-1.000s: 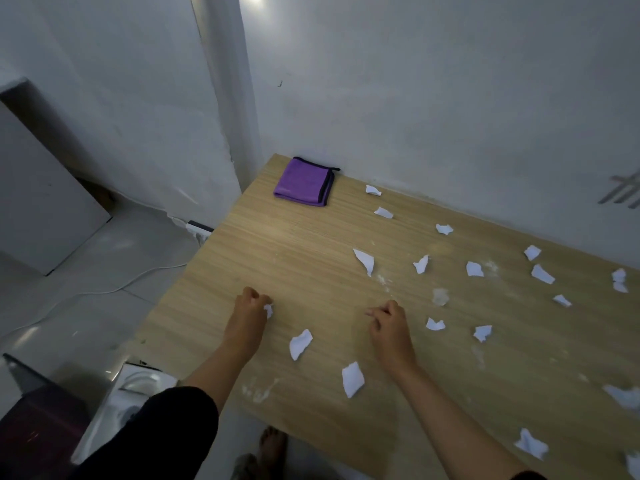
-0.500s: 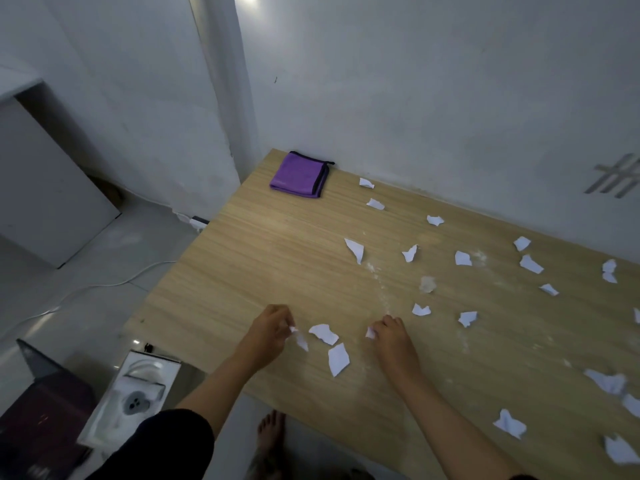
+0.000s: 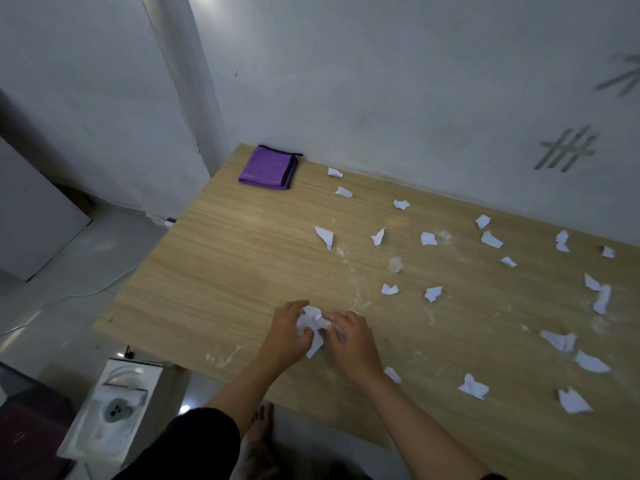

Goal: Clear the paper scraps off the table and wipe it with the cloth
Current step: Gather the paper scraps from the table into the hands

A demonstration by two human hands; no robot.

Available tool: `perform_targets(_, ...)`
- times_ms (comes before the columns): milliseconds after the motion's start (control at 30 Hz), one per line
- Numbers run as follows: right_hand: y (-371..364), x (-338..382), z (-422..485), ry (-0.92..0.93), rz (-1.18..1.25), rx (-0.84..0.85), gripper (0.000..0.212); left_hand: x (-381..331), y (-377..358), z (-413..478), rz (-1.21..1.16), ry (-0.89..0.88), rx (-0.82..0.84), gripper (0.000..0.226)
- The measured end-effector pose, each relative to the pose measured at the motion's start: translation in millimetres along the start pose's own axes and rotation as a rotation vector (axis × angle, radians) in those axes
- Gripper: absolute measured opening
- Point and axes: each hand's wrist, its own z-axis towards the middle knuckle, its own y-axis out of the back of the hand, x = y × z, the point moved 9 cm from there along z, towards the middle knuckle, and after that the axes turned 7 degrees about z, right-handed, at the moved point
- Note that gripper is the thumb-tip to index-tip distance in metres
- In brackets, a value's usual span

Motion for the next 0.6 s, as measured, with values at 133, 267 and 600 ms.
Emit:
perform_targets(133,45,-14,-23,0.004,-0.060,-0.181,0.039,-27,-8,-12,0.057,-0.148,-0.068,0.059)
perform_targets(267,107,-62,-65,-0.195,-0.309,-0.435,0.033,-63,-32,-26,0.101,-0.317,-0.056,0.052)
perform_targets(600,150,-142,-117,-0.384,-0.143,-0.411,0.037,-115,-130,-60,0.290,-0.570,0.379,0.035)
